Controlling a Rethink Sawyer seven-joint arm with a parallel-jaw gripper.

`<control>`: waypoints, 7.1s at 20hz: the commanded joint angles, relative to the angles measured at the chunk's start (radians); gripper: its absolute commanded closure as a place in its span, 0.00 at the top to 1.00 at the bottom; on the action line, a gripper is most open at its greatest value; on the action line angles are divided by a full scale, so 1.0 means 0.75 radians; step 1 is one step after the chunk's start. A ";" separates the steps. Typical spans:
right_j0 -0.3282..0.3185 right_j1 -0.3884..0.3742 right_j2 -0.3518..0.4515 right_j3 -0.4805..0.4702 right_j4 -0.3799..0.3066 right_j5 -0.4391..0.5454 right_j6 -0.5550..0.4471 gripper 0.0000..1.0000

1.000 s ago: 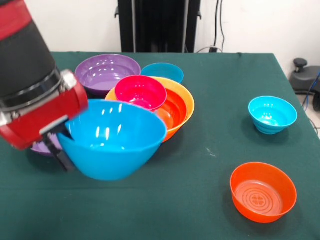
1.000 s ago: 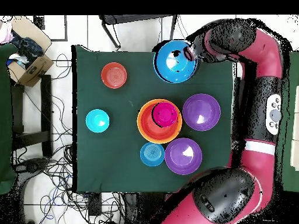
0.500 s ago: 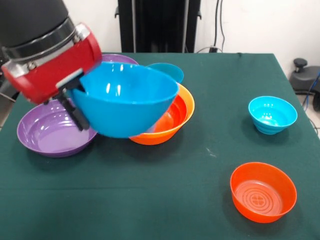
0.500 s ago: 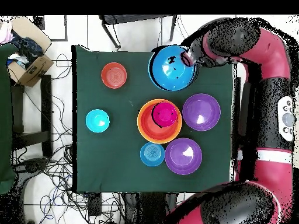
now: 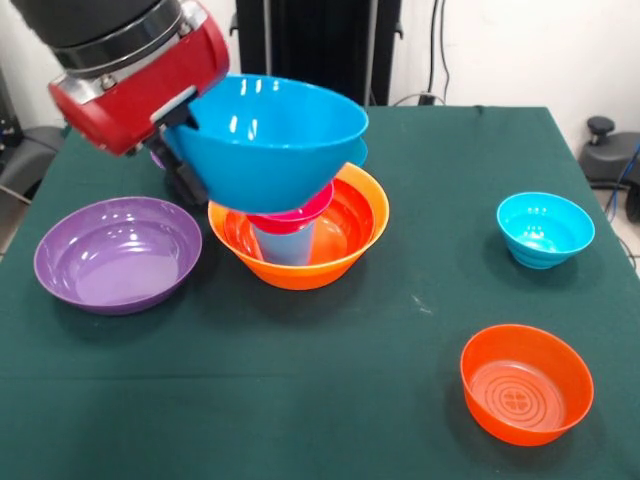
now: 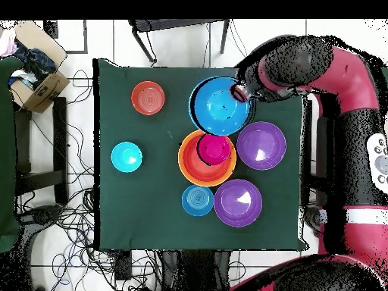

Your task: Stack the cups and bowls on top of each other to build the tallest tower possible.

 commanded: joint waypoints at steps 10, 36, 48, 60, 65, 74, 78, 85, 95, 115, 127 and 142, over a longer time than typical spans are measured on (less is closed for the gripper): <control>-0.019 -0.120 -0.075 0.341 -0.019 -0.109 0.080 0.00; -0.040 -0.128 -0.097 0.440 -0.032 -0.253 0.083 0.00; -0.037 -0.122 -0.111 0.423 -0.053 -0.238 0.054 0.00; -0.032 -0.110 -0.140 0.409 -0.071 -0.249 0.027 0.00; -0.030 -0.106 -0.148 0.417 -0.073 -0.269 0.033 0.00; -0.022 -0.110 -0.160 0.438 -0.071 -0.304 0.054 0.00; -0.021 -0.105 -0.169 0.446 -0.079 -0.322 0.062 0.00; -0.019 -0.104 -0.181 0.461 -0.091 -0.339 0.065 0.00; -0.014 -0.112 -0.201 0.479 -0.097 -0.327 0.065 0.00; 0.001 -0.151 -0.230 0.577 -0.098 -0.396 0.113 0.00; 0.006 -0.135 -0.238 0.557 -0.101 -0.413 0.104 0.00; 0.019 -0.116 -0.253 0.546 -0.112 -0.406 0.129 0.00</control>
